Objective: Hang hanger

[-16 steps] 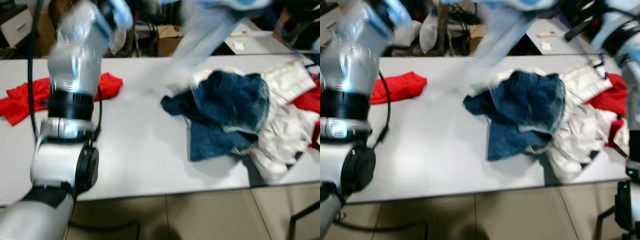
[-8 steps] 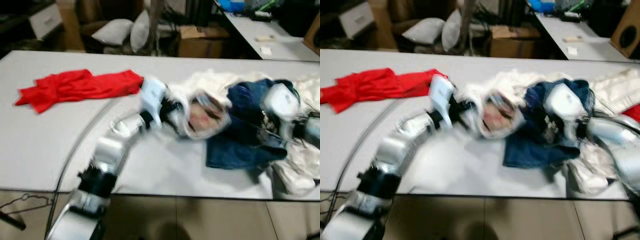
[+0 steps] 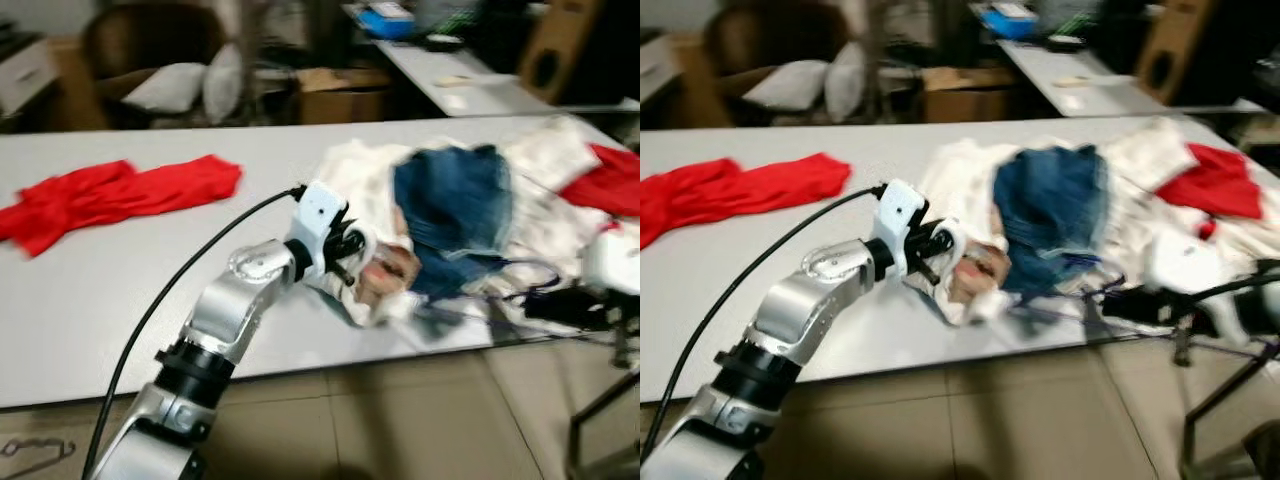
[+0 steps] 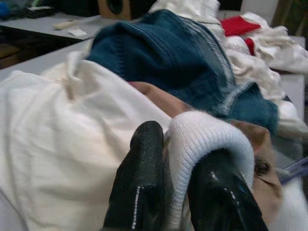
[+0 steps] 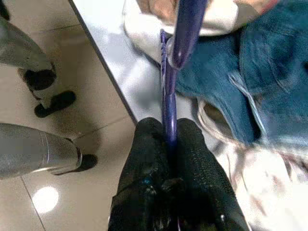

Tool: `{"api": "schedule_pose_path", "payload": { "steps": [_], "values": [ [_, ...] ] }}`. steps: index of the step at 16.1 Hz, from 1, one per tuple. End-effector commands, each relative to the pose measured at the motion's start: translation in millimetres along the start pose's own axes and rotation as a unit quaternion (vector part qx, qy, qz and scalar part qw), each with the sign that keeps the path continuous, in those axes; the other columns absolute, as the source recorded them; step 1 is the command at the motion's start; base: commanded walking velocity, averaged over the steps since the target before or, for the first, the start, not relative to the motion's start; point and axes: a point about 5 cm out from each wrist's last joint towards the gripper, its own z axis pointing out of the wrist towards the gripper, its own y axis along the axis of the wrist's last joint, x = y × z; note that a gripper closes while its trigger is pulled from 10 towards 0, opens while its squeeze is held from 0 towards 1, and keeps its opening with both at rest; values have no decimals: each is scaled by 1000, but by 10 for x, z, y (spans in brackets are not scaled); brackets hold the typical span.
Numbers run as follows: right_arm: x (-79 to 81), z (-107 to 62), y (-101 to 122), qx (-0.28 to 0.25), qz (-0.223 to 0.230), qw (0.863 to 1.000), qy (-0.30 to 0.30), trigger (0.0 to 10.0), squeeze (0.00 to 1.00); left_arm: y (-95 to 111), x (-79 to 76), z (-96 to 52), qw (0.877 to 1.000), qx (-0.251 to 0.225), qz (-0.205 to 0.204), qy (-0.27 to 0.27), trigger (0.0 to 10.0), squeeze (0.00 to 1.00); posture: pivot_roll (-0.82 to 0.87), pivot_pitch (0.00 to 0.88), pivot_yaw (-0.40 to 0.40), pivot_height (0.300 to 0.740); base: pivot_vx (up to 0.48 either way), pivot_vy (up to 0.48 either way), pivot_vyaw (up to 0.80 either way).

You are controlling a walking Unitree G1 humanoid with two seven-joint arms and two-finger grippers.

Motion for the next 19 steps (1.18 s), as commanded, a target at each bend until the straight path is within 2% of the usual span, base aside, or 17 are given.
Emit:
{"api": "schedule_pose_path", "payload": {
  "steps": [1, 2, 4, 6, 8, 9, 12, 13, 14, 15, 16, 17, 19],
  "values": [
    [-48, -161, 108, -6, -14, 1000, -13, 10000, 0, -15, 95, -40, 1000, 13, 18, 21, 10000, 1000, -113, 0, 22, 740, 0, 0, 0],
    [-43, -203, 114, -6, -12, 1000, -13, 10000, 0, -33, 121, -50, 999, 17, 21, 27, 10000, 1000, -112, 0, 22, 740, 0, 0, 0],
    [-35, -413, 61, 15, 6, 999, -31, 10000, 0, -137, 292, -125, 996, 45, 52, 55, 10000, 1000, -116, 0, 24, 740, 0, 0, 0],
    [-21, -543, -9, 27, 20, 998, -55, 10000, 0, -196, 358, -224, 993, 78, 82, 28, 10000, 1000, -118, 0, 29, 740, 0, 0, 0],
    [-21, -664, -35, 15, 26, 996, -88, 10000, 0, -281, 350, -398, 977, 136, 151, -67, 10000, 1000, -120, 0, 38, 740, 0, 0, 0],
    [-44, -711, 3, -18, 29, 993, -111, 10000, 0, -278, 365, -488, 969, 146, 164, -110, 10000, 1000, -120, 0, 43, 740, 0, 0, 0],
    [-100, -736, 88, -102, 42, 983, -149, 10000, 0, -212, 362, -657, 964, 137, 139, -183, 10000, 1000, -117, 0, 45, 740, 0, 0, 0],
    [-133, -733, 120, -151, 55, 972, -173, 10000, 0, -177, 334, -749, 960, 127, 125, -214, 10000, 1000, -114, 0, 45, 740, 0, 0, 0],
    [-151, -729, 135, -173, 60, 965, -186, 10000, 0, -150, 332, -789, 960, 117, 122, -222, 10000, 1000, -109, 0, 43, 740, 0, 0, 0],
    [-178, -709, 150, -204, 78, 954, -204, 10000, 0, -88, 339, -857, 962, 96, 106, -231, 10000, 843, -102, 0, 40, 740, 0, 0, 0],
    [-210, -669, 138, -208, 93, 947, -228, 10000, 0, -8, 337, -944, 963, 77, 91, -243, 10000, 224, -94, 0, 34, 740, 0, 0, 0],
    [-242, -599, 136, -215, 108, 937, -255, 10000, 0, 69, 368, -1054, 964, 66, 82, -245, 10000, 0, -89, 0, 32, 740, 0, 0, 0],
    [-253, -488, 206, -246, 121, 922, -273, 10000, 0, 126, 456, -1165, 970, 59, 76, -223, 10000, 0, -81, 0, 40, 740, 0, 0, 0]
  ]
}}
